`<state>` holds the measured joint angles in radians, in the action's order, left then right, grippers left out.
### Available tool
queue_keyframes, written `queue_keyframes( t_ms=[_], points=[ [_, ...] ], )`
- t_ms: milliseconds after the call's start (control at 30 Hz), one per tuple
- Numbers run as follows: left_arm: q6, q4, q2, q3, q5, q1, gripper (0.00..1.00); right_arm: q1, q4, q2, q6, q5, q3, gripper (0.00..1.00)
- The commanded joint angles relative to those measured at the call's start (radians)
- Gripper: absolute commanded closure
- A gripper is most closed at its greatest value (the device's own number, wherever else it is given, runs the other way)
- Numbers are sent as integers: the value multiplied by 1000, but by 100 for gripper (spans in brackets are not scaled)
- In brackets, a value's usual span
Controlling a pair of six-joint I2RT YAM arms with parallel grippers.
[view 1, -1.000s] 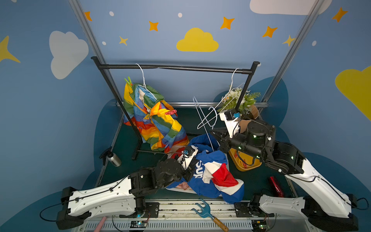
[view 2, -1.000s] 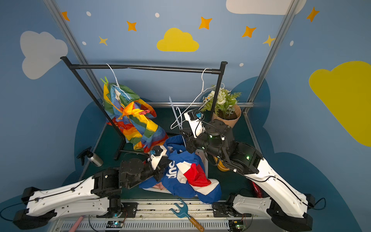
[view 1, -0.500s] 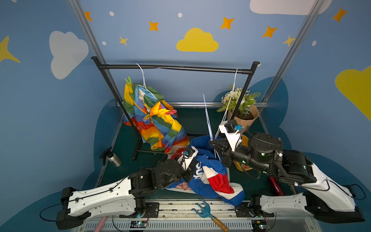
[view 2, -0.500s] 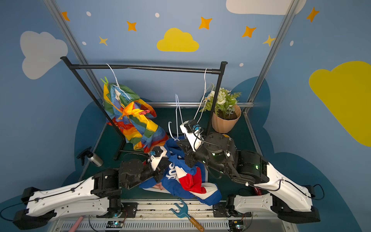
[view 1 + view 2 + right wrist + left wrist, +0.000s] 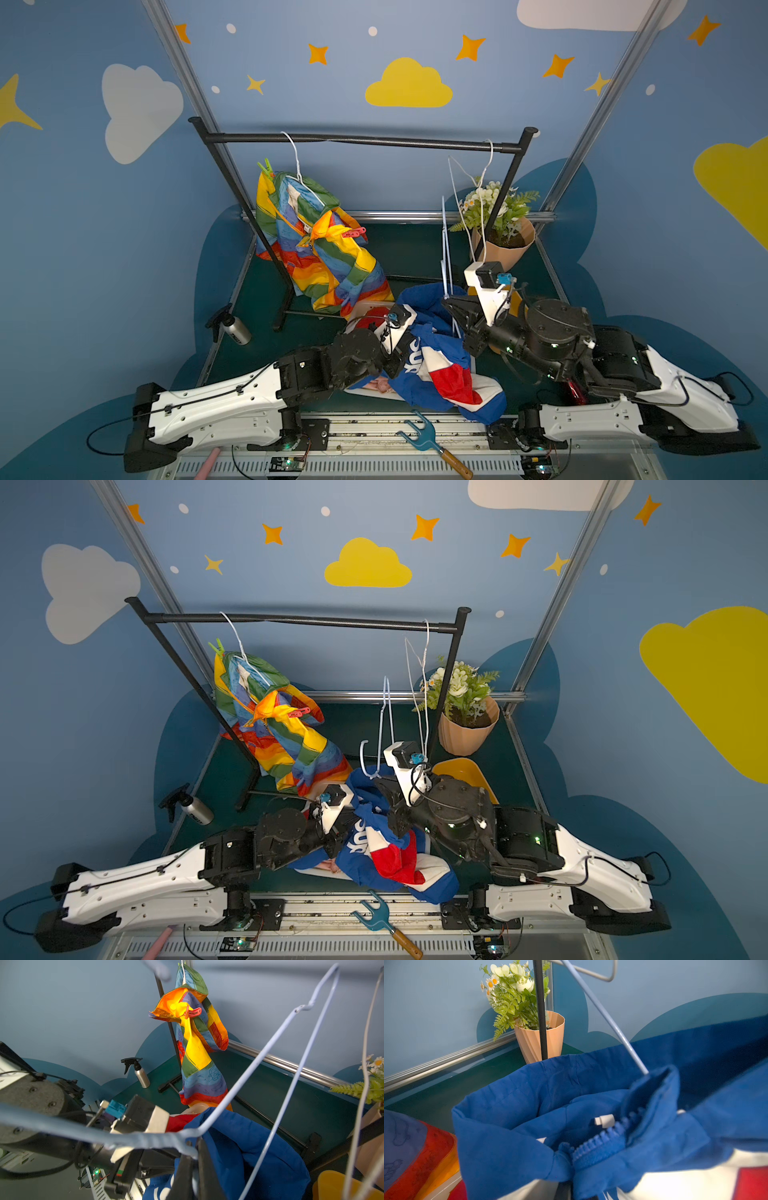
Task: Remove the clothespins securing jackets to the hanger
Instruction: Remove the jacket from the hanger.
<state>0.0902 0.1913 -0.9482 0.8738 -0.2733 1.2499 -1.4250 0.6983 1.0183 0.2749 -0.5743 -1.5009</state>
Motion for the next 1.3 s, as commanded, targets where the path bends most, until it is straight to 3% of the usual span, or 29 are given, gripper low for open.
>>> queue_keyframes(
  t_ms=[0, 133, 433, 733, 933, 1067, 1267],
  points=[
    [-1, -21, -13, 19, -30, -8, 96, 6, -67, 19, -51, -41, -75, 100],
    [-7, -35, -25, 21, -15, -12, 96, 84, -54, 70, -104, 37, -167, 100],
    [2, -48, -29, 12, -7, -14, 96, 539, 103, 283, -106, 524, -470, 100],
    [2, -47, 1, -1, -27, -17, 96, 830, 84, 451, -44, 912, -619, 100],
    [5, -45, 20, -13, -35, -21, 96, 924, 54, 504, -23, 1033, -673, 100],
    [10, -44, 26, -19, -44, -25, 96, 929, 55, 519, -30, 1083, -698, 100],
    [13, -53, 20, -18, -35, -33, 96, 970, 102, 553, -10, 1015, -748, 100]
  ],
)
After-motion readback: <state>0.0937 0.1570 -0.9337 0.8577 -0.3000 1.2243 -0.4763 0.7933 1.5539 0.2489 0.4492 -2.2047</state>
